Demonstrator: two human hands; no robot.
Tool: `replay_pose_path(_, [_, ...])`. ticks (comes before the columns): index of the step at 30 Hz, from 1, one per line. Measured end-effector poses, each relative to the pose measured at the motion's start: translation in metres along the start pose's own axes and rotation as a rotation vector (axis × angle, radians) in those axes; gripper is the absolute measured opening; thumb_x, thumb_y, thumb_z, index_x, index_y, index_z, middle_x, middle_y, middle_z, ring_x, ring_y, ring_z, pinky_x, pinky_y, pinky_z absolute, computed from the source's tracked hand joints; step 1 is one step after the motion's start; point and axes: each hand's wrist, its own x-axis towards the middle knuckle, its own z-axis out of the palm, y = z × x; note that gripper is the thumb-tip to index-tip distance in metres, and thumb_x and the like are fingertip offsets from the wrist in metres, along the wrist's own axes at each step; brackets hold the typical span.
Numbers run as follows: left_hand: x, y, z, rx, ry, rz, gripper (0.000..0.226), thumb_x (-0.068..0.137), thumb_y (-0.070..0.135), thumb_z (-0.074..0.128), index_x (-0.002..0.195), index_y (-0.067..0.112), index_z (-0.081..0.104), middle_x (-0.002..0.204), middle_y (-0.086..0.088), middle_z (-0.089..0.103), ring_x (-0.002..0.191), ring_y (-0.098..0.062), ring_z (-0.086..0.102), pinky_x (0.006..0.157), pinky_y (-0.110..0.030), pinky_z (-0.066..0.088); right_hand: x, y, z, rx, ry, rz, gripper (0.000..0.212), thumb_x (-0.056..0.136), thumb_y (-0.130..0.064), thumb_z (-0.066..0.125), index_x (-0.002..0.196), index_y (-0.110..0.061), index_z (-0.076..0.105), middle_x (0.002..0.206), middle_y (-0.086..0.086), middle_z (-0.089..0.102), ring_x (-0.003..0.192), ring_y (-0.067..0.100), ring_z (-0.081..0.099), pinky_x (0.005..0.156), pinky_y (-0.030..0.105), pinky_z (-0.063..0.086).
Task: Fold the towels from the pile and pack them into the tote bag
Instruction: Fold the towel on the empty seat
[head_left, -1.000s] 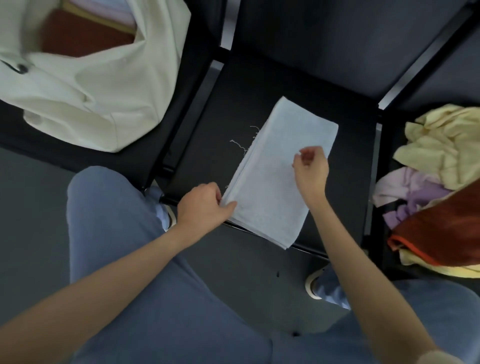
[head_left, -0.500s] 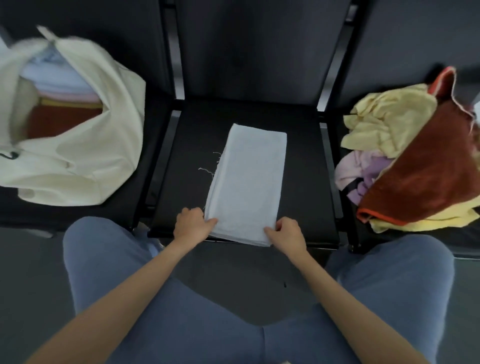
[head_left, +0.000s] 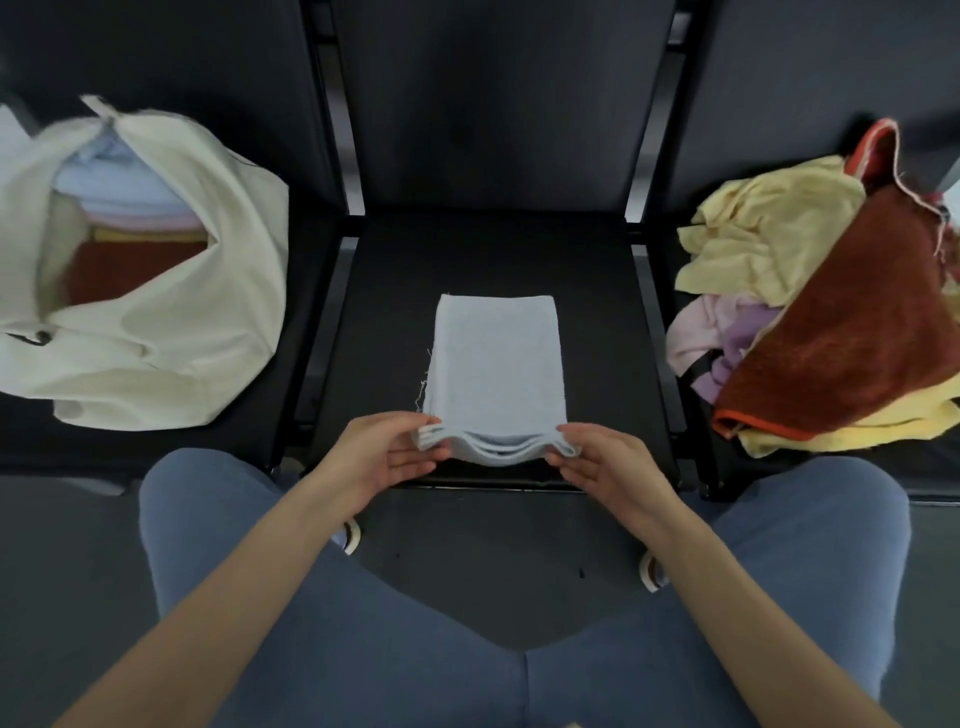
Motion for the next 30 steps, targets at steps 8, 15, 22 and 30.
replay_pose_path(8, [0.063,0.018,0.014,-0.438,-0.043,-0.012,0.029,0.094,0.010,0.052,0.116,-0.007,0.059,0.107,-0.024,0.070,0.099,-0.031,0.070,0.077,-0.033,0.060,0.058,-0.020,0.016,0.456,0.037,0.018,0.024,0.086,-0.004,0.053,0.107,0.003,0.061,0.109,0.018,0.070,0.100,0.025,0.069,0.088,0.032,0.052])
replay_pose_path(15, [0.088,0.001,0.020,-0.177,0.087,0.150,0.047,0.093,0.006,0.057,0.137,0.001,0.042,0.112,-0.021,0.066,0.101,-0.029,0.067,0.085,-0.035,0.056,0.085,-0.005,0.028,0.129,0.136,-0.086,0.041,0.084,0.000,0.060,0.123,-0.005,0.046,0.118,0.017,0.061,0.105,0.026,0.064,0.087,0.035,0.054])
replay_pose_path(22, [0.073,-0.022,-0.008,1.378,-0.015,0.873,0.039,0.091,0.026,0.063,0.126,0.011,0.062,0.136,0.001,0.056,0.125,-0.015,0.051,0.107,-0.025,0.038,0.070,0.011,0.007,-1.431,-0.153,-0.615,0.071,0.084,-0.008,0.059,0.148,-0.009,0.028,0.155,0.005,0.027,0.145,0.019,0.021,0.117,0.027,0.018])
replay_pose_path(30, [0.083,-0.036,-0.017,1.628,0.005,1.152,0.050,0.056,0.006,0.088,0.104,0.003,0.074,0.110,-0.007,0.072,0.098,-0.019,0.070,0.082,-0.030,0.056,0.081,0.028,-0.010,-1.701,-0.027,-0.767,0.066,0.085,0.003,0.052,0.146,0.001,0.029,0.155,0.015,0.027,0.144,0.026,0.026,0.113,0.026,0.010])
